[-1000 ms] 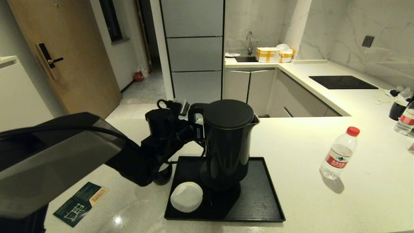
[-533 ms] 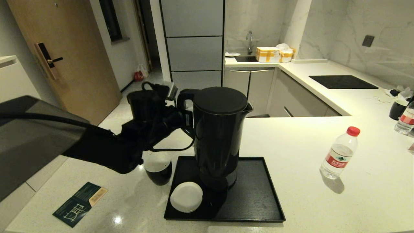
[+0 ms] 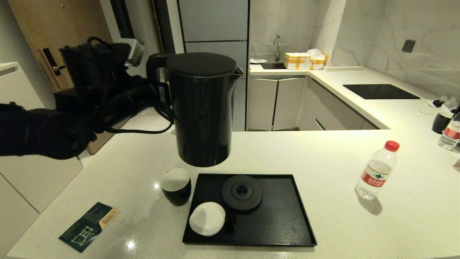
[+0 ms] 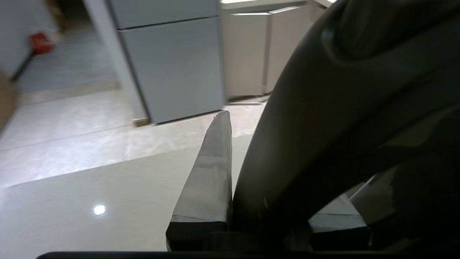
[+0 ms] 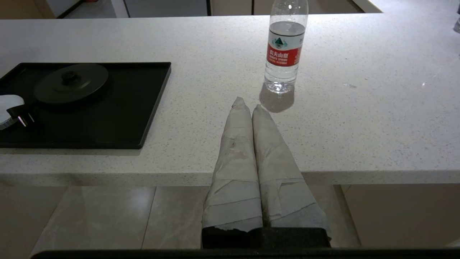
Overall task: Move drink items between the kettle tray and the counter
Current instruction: Place it on the left
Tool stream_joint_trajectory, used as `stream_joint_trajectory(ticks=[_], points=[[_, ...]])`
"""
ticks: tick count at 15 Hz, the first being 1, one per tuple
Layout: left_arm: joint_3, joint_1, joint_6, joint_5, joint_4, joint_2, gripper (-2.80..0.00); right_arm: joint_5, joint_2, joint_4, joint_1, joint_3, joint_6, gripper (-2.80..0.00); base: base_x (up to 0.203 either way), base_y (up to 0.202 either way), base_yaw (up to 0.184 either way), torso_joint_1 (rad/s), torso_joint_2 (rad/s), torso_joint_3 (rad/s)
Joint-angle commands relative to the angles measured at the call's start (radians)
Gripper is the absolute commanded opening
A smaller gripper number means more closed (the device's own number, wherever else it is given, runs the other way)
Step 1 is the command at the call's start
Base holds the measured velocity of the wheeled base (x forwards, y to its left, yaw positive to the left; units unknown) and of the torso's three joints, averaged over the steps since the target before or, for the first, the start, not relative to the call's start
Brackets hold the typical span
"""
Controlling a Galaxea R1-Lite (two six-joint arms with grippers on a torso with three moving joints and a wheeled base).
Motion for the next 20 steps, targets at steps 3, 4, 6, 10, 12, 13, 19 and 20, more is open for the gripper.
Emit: stream_joint_trajectory(ticks=[3, 4, 6, 10, 12, 13, 19, 20], points=[[0.004, 0.134, -0.014, 0.026, 0.061, -0.119, -2.80, 0.000, 0.002, 0.000, 0.000, 0.000, -0.001, -2.80, 0.000, 0.000, 0.000, 0.000, 0.00, 0.000], [0.015, 0.166, -0.024, 0.027, 0.065, -0.133, -2.80, 0.000, 0.002, 0.000, 0.000, 0.000, -0.001, -2.80, 0.000, 0.000, 0.000, 0.000, 0.00, 0.000], [0.039, 0.241, -0.055, 0.020, 0.080, -0.153, -2.80, 0.000, 0.002, 0.000, 0.000, 0.000, 0.000, -2.80, 0.000, 0.000, 0.000, 0.000, 0.00, 0.000], [0.082, 0.378, -0.108, 0.013, 0.076, -0.143, -2.80, 0.000, 0.002, 0.000, 0.000, 0.000, 0.000, -2.80, 0.000, 0.000, 0.000, 0.000, 0.00, 0.000], [0.131, 0.478, -0.130, 0.000, 0.067, -0.126, -2.80, 0.000, 0.002, 0.000, 0.000, 0.000, 0.000, -2.80, 0.000, 0.000, 0.000, 0.000, 0.00, 0.000], [0.148, 0.504, -0.137, -0.007, 0.059, -0.113, -2.80, 0.000, 0.002, 0.000, 0.000, 0.000, -0.001, -2.80, 0.000, 0.000, 0.000, 0.000, 0.00, 0.000], [0.181, 0.608, -0.125, -0.016, -0.078, -0.007, -2.80, 0.000, 0.002, 0.000, 0.000, 0.000, -0.001, -2.80, 0.000, 0.000, 0.000, 0.000, 0.00, 0.000], [0.182, 0.610, -0.124, -0.014, -0.078, -0.004, -2.80, 0.000, 0.002, 0.000, 0.000, 0.000, -0.001, -2.80, 0.000, 0.000, 0.000, 0.000, 0.00, 0.000]])
